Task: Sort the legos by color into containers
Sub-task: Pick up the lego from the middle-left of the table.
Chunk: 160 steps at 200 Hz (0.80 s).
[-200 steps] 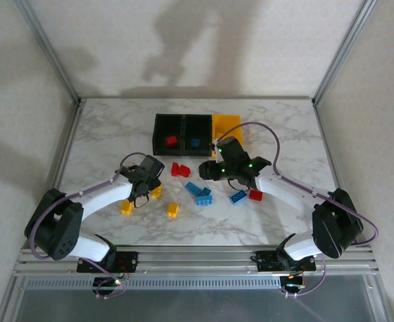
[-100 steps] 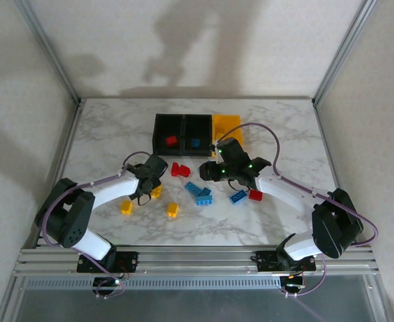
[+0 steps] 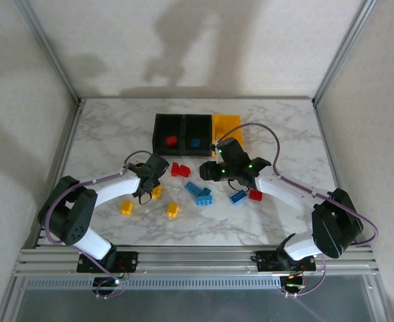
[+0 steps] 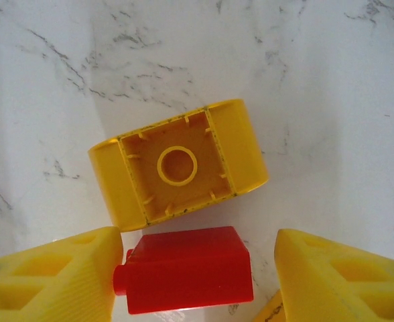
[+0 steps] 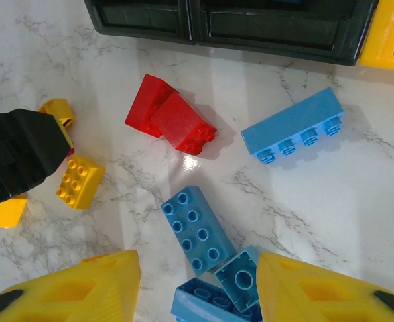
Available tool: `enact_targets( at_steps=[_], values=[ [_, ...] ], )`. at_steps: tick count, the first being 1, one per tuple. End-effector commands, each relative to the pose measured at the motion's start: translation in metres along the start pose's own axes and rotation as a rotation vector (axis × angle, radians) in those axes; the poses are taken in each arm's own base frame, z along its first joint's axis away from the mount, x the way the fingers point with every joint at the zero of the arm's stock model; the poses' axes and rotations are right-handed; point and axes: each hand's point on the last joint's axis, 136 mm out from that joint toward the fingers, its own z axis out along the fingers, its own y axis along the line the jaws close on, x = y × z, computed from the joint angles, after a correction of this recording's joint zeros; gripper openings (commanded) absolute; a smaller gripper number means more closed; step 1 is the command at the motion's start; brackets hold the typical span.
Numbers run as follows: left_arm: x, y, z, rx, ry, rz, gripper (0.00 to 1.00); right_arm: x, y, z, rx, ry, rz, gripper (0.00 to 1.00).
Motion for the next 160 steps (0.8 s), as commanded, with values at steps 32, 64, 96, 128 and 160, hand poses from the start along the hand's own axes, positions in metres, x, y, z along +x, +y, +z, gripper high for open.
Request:
enact_targets(
  at_steps=[32,64,96,128,160],
  values=[
    [-0.001,0.011,-0.003,-0.029,-0.008,0.008,0.5,0.001,0.0,0.0,0.014,-0.01,0.0,0.49],
    [0.0,0.011,-0.009,-0.015,0.006,0.007,0.42,0.0,-0.005,-0.001,0.04,-0.019,0.009,0.49],
    [-0.004,0.012,-0.021,0.009,0.0,-0.003,0.41,0.0,-0.005,-0.001,0.037,-0.025,0.011,0.49],
    [-0.012,0.008,-0.035,0.048,-0.012,-0.017,0.4,-0.002,-0.002,-0.002,0.026,-0.031,0.011,0.49],
    [-0.03,-0.006,-0.052,0.101,-0.045,-0.026,0.4,-0.007,0.004,-0.008,0.006,-0.045,0.005,0.49]
  ],
)
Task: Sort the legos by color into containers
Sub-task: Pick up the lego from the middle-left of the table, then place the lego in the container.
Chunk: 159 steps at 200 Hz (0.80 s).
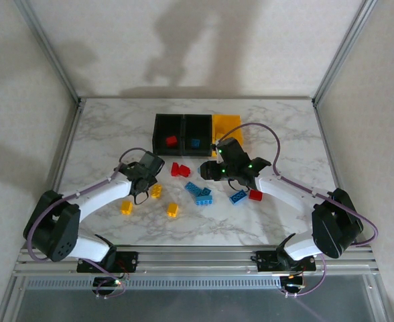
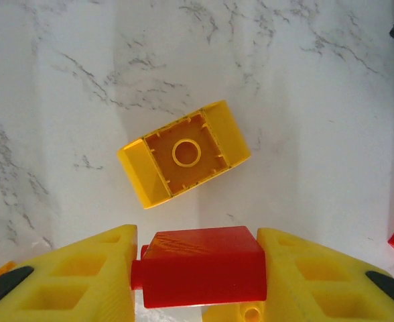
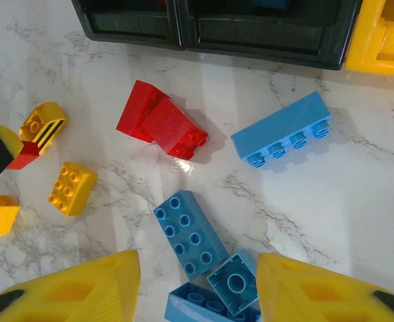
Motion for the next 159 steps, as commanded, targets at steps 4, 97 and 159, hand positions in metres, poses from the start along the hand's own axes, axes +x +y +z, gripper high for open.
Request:
enact_targets(
  at_steps=[4,97,159],
  values=[
    [-0.018,-0.013,-0.018,0.032,-0.029,0.01,0.4,-0.006,0.008,-0.009,-0.02,-0.034,-0.004,0.49],
    [-0.085,-0.109,-0.026,0.11,-0.104,0.101,0.41,-0.009,0.012,-0.019,-0.038,-0.061,0.008,0.49],
    [-0.124,-0.161,0.008,0.101,-0.11,0.122,0.4,-0.007,0.011,-0.02,-0.026,-0.063,0.017,0.49]
  ],
)
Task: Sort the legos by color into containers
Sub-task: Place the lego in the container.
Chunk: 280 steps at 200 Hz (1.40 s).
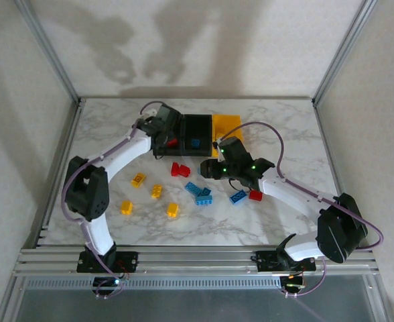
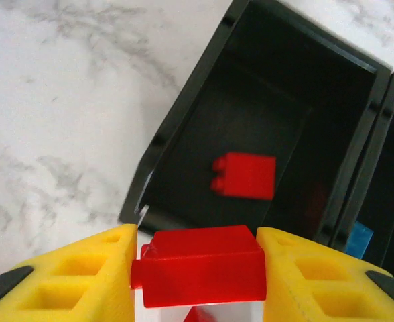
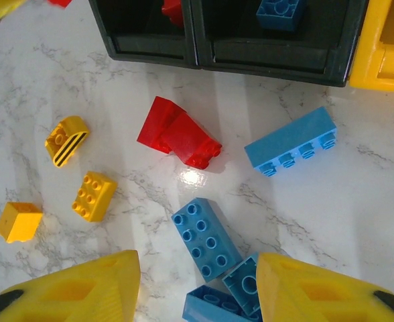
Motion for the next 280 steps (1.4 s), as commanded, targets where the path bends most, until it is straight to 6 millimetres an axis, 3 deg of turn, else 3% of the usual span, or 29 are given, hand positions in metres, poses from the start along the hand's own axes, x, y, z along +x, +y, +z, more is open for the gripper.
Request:
enact_targets(
  at_steps=[1,39,81,160,197,222,280],
  values=[
    [-0.013,-0.005,0.015,-0.026,0.007,0.042,0.4,0.001,0.001,-0.006,0.006,-0.021,0.005,0.49],
    [-0.025,-0.021,0.045,-0.049,0.018,0.065,0.4,0.002,-0.001,-0.006,0.019,-0.018,0.006,0.49],
    [-0.022,-0.032,0.075,-0.069,0.046,0.082,0.41,0.002,-0.004,-0.007,0.036,-0.022,0.007,0.49],
    [-0.002,-0.037,0.1,-0.067,0.111,0.093,0.46,0.001,-0.007,-0.007,0.052,-0.026,0.01,0.49],
    [0.001,-0.039,0.097,-0.048,0.116,0.071,0.57,0.002,-0.008,-0.005,0.053,-0.021,0.005,0.49],
    [-0.004,-0.042,0.089,-0.029,0.105,0.063,0.57,0.0,-0.007,-0.007,0.054,-0.025,0.001,0.49],
    [-0.016,-0.065,0.035,0.132,0.071,0.05,0.58,-0.003,-0.009,-0.015,0.076,-0.037,-0.015,0.5]
  ],
)
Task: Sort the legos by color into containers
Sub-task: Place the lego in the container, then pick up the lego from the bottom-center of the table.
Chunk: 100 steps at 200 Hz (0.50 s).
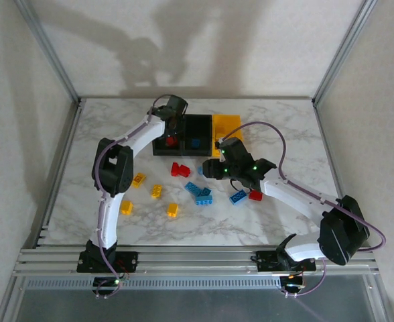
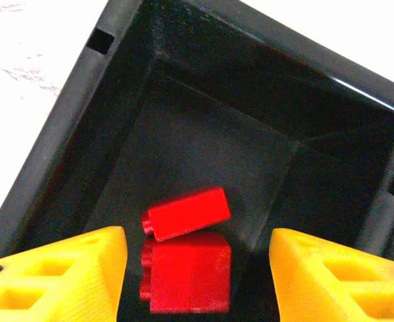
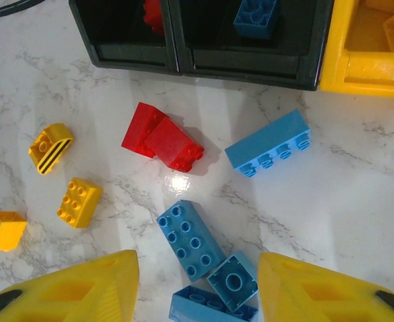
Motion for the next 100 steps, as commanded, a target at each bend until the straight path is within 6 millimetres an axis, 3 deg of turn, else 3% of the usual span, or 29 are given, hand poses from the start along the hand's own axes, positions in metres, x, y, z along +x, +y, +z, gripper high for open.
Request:
enact_targets(
  at_steps=[1,45,100],
  values=[
    [-0.015,-0.02,-0.048,0.126,-0.041,-0.002,0.58,-0.001,-0.001,-0.007,0.021,-0.01,-0.018,0.5],
    [0.012,-0.021,-0.088,0.224,-0.018,0.063,0.59,-0.002,-0.003,-0.012,0.034,-0.016,-0.021,0.5],
    [0.069,0.008,-0.119,0.293,0.034,0.125,0.6,0.004,-0.01,-0.008,0.052,0.005,-0.008,0.52]
  ],
)
